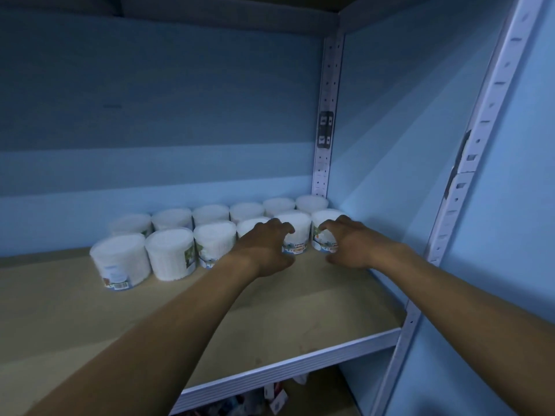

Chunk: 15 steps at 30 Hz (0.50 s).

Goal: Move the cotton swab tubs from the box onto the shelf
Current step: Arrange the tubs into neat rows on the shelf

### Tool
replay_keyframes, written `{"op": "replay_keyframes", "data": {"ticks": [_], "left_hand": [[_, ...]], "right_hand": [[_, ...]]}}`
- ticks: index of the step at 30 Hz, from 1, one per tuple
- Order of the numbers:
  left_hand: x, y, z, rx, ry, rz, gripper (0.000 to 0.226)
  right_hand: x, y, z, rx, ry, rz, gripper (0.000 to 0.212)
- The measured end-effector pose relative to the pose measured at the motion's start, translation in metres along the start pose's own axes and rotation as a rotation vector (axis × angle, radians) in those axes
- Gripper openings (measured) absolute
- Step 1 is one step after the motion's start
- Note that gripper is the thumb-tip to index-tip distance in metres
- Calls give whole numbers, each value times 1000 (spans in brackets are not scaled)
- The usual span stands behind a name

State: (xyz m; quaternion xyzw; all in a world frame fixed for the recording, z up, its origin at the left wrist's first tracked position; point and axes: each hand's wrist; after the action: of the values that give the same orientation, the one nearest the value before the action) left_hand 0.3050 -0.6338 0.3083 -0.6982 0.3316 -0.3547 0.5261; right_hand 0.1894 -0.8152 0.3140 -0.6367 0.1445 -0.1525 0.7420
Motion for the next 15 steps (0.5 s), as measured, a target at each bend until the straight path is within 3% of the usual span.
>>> {"op": "replay_keyframes", "data": {"ticks": [5, 15], "left_hand": [[39, -3, -13, 84, 17, -12, 65], [100, 5, 2, 171, 1, 92, 87]], "right_hand": [[31, -12, -6, -36, 43, -17, 81], [75, -8, -22, -58, 24, 27, 102]]}}
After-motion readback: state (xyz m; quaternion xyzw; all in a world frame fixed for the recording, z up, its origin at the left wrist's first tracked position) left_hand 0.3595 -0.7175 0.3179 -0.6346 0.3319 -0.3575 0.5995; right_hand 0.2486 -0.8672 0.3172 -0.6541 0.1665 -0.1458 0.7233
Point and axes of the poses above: each hand's wrist, its own x-axis towards the middle knuckle, its own y-axis out of the palm, z = x × y, and after that the axes turned 3 degrees about x, right-handed
